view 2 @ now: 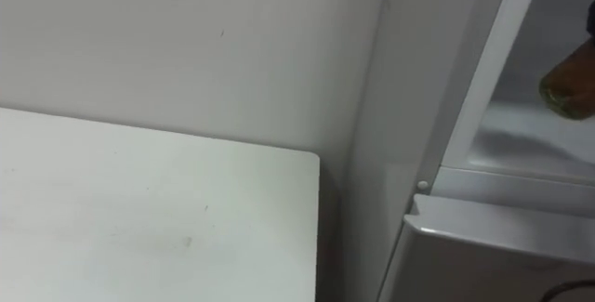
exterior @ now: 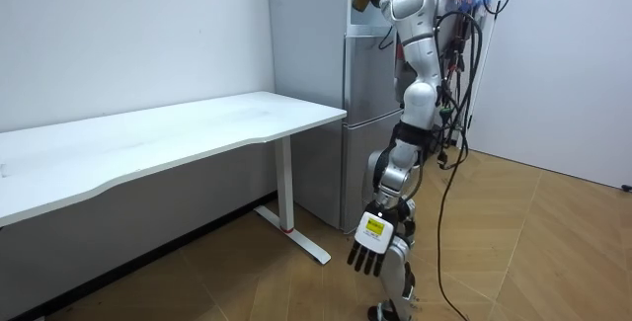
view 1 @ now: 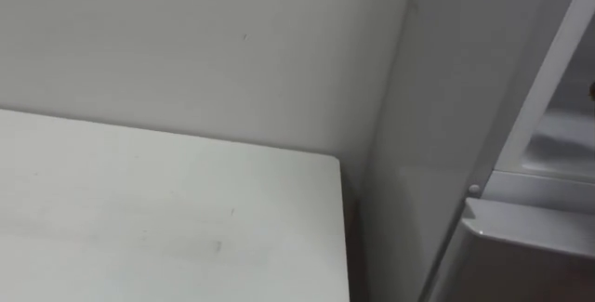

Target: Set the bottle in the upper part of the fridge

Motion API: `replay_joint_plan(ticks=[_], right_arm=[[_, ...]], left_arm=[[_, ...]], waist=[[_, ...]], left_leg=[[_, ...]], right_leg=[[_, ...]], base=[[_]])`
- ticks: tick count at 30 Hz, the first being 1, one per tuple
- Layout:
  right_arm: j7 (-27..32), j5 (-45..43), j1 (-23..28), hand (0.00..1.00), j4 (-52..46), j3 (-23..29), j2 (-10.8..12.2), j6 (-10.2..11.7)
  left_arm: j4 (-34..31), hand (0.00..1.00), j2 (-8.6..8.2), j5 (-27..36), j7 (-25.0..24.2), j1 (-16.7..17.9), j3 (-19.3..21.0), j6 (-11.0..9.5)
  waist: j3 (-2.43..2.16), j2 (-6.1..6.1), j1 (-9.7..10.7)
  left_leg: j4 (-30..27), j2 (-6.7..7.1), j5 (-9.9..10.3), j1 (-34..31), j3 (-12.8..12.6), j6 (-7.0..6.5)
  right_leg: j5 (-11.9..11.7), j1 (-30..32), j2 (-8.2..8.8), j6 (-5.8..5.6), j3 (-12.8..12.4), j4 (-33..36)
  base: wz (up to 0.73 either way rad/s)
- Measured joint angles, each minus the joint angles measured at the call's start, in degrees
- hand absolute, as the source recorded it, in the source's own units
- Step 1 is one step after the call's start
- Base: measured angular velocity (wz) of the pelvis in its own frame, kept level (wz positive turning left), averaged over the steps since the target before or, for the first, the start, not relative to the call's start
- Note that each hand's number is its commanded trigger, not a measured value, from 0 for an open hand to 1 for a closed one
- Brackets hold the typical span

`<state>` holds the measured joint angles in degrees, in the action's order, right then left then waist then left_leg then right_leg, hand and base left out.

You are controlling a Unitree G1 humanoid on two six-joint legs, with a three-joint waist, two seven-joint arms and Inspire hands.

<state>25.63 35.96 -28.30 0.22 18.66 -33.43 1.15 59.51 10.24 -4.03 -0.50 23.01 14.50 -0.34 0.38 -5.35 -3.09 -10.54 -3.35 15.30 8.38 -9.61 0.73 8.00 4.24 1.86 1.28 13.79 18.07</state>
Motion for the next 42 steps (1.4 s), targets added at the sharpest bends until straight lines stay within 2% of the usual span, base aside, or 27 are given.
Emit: replay_joint_plan(ticks=[4, 7, 11, 12, 14, 15, 20, 26, 27, 28, 29, 30, 33, 42], right_arm=[[-0.98, 0.27, -1.17, 1.0, 3.22, -0.05, -0.68, 0.03], [-2.14, 0.34, -2.16, 1.0, 10.05, -1.38, -1.27, -0.06], [-3.46, 0.03, -2.13, 1.0, 16.38, -4.96, -1.35, -1.99], [-3.64, -0.39, -2.56, 1.0, 16.95, -4.82, -1.59, -0.93], [-4.3, -0.44, -3.03, 1.0, 19.65, -6.16, -3.09, -0.98], [-4.95, -0.84, -3.35, 1.0, 21.65, -6.67, -3.18, -0.49], [-6.4, -4.94, -4.83, 1.0, 26.59, -8.41, -3.34, 0.03], [-7.48, -4.89, -5.25, 1.0, 29.54, -8.43, -4.22, 1.23], [-7.46, -4.69, -5.32, 0.7, 30.17, -8.43, -4.23, 1.97], [-7.46, -4.53, -5.35, 0.56, 30.56, -8.43, -4.24, 2.16], [-7.41, -4.39, -5.35, 0.17, 31.44, -8.41, -4.25, 2.74], [-7.38, -4.24, -5.35, 0.0, 31.82, -8.39, -4.25, 3.25], [-7.54, -4.3, -5.34, 0.0, 32.76, -8.42, -4.25, 4.45], [-10.68, -5.04, -5.35, 0.0, 36.44, -9.68, -4.25, 5.85]], left_arm=[[-1.2, 0.0, 0.01, -0.3, 0.0, -0.02, 0.02, 0.6], [-2.41, 0.0, 0.03, -0.45, 0.12, 0.03, 0.03, 0.92], [-2.9, 0.0, 0.08, 0.03, 0.31, -0.12, 0.03, 2.68], [-3.01, 0.0, 0.1, 0.0, 0.31, -0.22, 0.11, 3.02], [-3.43, 0.0, 0.22, 0.0, 0.32, -0.22, 0.11, 3.59], [-3.46, 0.0, 0.36, 0.01, 0.31, -0.21, 0.02, 3.88], [-3.61, 0.0, 1.27, 0.02, 0.35, -0.09, -0.08, 4.13], [-3.68, 0.0, 2.09, 0.02, 0.34, 0.82, -0.08, 4.13], [-3.85, 0.0, 2.12, 0.03, 0.34, 1.21, -0.06, 4.13], [-3.85, 0.0, 2.15, 0.05, 0.34, 1.35, -0.06, 4.13], [-3.93, 0.0, 2.16, 0.1, 0.34, 1.59, -0.04, 4.15], [-4.09, 0.0, 2.15, 0.11, 0.35, 1.71, -0.04, 4.19], [-4.13, 0.0, 2.17, 0.09, 0.37, 1.75, -0.04, 4.2], [-3.95, 0.0, 2.13, 2.26, 0.38, 1.81, -0.07, 4.23]], waist=[[-0.26, -0.33, -0.26], [-0.49, -0.67, -0.72], [-0.53, -0.56, -0.8], [-0.6, -0.44, -1.34], [-0.52, -0.52, -2.1], [-0.35, -0.64, -2.33], [-0.4, -1.2, -2.72], [-0.35, -0.83, -3.74], [-0.3, -0.63, -4.06], [-0.24, -0.51, -4.26], [-0.24, -0.32, -4.7], [-0.25, -0.21, -4.95], [-0.26, -0.04, -5.21], [-0.4, 1.11, -5.8]], left_leg=[[-0.2, -0.01, 0.0, -0.19, 0.43, 0.0], [-0.22, -0.02, 0.0, -0.15, 0.48, 0.0], [-0.17, -0.06, 0.01, -0.75, 0.92, 0.01], [-0.03, -0.11, 0.01, -0.66, 0.92, 0.02], [-0.2, -0.22, -0.02, -0.06, 0.92, 0.04], [-0.27, -0.31, -0.02, 0.35, 1.03, 0.04], [-0.05, -0.43, 0.05, 0.3, 2.26, 0.11], [-0.14, -0.56, 0.07, 0.47, 3.59, 0.12], [-0.08, -0.68, 0.07, 0.64, 3.49, 0.14], [0.01, -0.72, 0.07, 0.87, 3.43, 0.16], [0.04, -0.84, 0.12, 1.14, 3.39, 0.24], [0.05, -0.93, 0.15, 1.15, 3.41, 0.29], [0.04, -1.17, 0.17, 1.15, 3.55, 0.48], [-0.09, -1.27, 0.19, 1.21, 3.68, 0.57]], right_leg=[[0.0, -0.08, 0.08, 0.0, 0.38, -0.05], [-0.01, -0.26, 0.05, 0.02, 0.45, -0.22], [-0.03, -0.03, 0.08, 0.05, 0.81, -0.38], [-0.04, -0.05, 0.03, 0.05, 0.82, -0.39], [-0.03, -0.64, -0.06, 0.05, 0.85, -0.48], [-0.04, -1.45, -0.12, 0.06, 1.14, -0.95], [-0.34, -2.62, -0.2, 0.0, 2.15, -2.23], [-0.74, -3.76, -0.36, -0.02, 3.05, -3.33], [-0.86, -3.96, -0.39, 0.04, 3.3, -3.46], [-0.86, -4.17, -0.44, 0.04, 3.32, -3.5], [-0.86, -4.53, -0.56, 0.04, 3.35, -3.62], [-0.87, -4.6, -0.65, 0.07, 3.42, -3.71], [-1.04, -5.07, -0.97, 0.3, 3.67, -4.44], [-1.06, -5.25, -0.98, 0.35, 4.08, -4.45]], base=[[0.06], [0.0], [0.03], [0.04], [0.02], [0.09], [0.13], [0.08], [0.04], [0.0], [0.0], [0.0], [0.03], [0.01]])
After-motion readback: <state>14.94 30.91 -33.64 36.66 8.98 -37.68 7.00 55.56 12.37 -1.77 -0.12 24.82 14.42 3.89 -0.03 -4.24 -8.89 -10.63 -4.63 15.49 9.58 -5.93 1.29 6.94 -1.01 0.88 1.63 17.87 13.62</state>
